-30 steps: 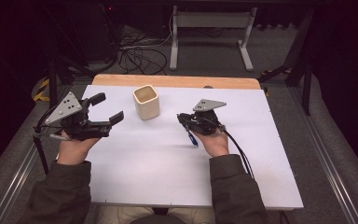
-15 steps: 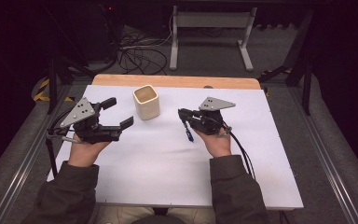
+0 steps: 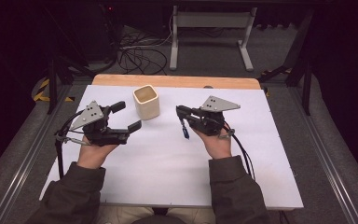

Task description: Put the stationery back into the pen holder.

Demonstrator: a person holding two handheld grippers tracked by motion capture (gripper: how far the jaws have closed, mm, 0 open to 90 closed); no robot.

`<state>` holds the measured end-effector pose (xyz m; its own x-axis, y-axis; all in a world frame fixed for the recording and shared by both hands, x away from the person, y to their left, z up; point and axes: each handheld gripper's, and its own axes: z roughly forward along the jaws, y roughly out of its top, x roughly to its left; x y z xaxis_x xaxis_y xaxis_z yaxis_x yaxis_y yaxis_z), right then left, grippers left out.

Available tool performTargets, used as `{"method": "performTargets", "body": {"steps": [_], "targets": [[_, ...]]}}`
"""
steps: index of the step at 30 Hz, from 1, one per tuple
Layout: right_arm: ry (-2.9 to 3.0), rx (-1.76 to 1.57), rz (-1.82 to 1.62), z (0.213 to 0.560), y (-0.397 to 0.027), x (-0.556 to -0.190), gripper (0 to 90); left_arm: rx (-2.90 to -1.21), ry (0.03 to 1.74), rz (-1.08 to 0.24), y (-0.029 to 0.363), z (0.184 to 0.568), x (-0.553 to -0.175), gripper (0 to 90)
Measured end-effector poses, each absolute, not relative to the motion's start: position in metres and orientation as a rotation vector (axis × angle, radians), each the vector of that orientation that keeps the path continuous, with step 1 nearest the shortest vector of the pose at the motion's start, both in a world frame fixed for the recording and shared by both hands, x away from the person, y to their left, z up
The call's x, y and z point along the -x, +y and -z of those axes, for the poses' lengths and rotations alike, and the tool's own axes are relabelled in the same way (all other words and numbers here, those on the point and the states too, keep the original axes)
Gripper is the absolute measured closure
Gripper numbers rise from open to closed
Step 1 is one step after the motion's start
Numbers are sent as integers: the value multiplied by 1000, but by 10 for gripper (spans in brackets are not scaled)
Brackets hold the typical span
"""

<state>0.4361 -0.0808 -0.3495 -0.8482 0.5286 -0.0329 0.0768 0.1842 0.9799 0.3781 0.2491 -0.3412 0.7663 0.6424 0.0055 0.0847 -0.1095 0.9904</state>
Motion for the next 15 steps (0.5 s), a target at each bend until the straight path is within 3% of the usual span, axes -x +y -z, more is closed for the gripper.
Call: {"method": "performTargets", "body": {"steps": [15], "targets": [[2072, -502, -1793, 339, -70, -422, 803, -1660, 545, -455, 223, 363, -380, 166]]}}
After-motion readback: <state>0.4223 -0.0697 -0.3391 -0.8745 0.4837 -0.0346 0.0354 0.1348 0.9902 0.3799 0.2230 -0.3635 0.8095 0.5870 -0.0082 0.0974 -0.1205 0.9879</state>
